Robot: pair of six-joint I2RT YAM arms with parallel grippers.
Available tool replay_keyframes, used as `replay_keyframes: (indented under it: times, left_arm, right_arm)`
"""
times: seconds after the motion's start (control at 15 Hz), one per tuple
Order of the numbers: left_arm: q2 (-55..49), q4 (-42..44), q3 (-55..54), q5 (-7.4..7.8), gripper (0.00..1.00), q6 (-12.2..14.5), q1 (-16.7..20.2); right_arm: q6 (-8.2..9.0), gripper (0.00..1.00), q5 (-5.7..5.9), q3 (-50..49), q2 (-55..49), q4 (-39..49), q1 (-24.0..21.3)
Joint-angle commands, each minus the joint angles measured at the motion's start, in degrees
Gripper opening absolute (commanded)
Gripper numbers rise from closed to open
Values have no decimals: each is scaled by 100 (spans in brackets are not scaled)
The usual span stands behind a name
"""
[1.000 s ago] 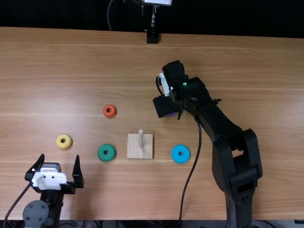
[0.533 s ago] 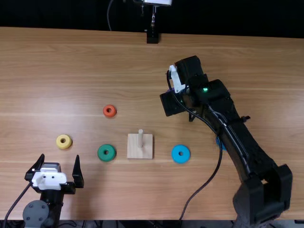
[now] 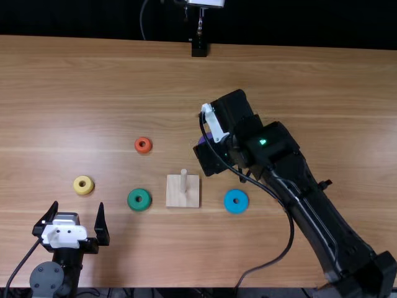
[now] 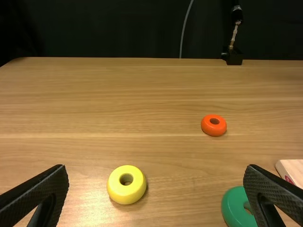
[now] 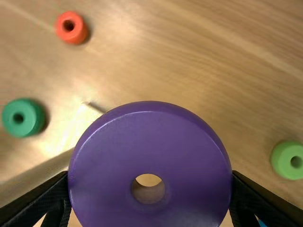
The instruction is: Build the Hanoi tower: stack the rings onto the peg from bottom to top in this color order: purple, dark blue, light blue, dark green, light green, yellow, orange.
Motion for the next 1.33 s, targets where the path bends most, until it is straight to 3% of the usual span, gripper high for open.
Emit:
replay_keyframes:
  times: [0.0, 0.73, 1.27]
  left_arm:
    - [-67, -99, -282, -26, 100, 87, 46]
    - [-67, -99, -282, -26, 100, 87, 54]
    - [-67, -89, -282, -26, 100, 87, 46]
  right_arm:
    - [-44, 0, -29, 46, -301, -151, 103]
    - [40, 0, -40, 802, -301, -404, 709]
    - [72, 0, -40, 784, -284, -447, 1210]
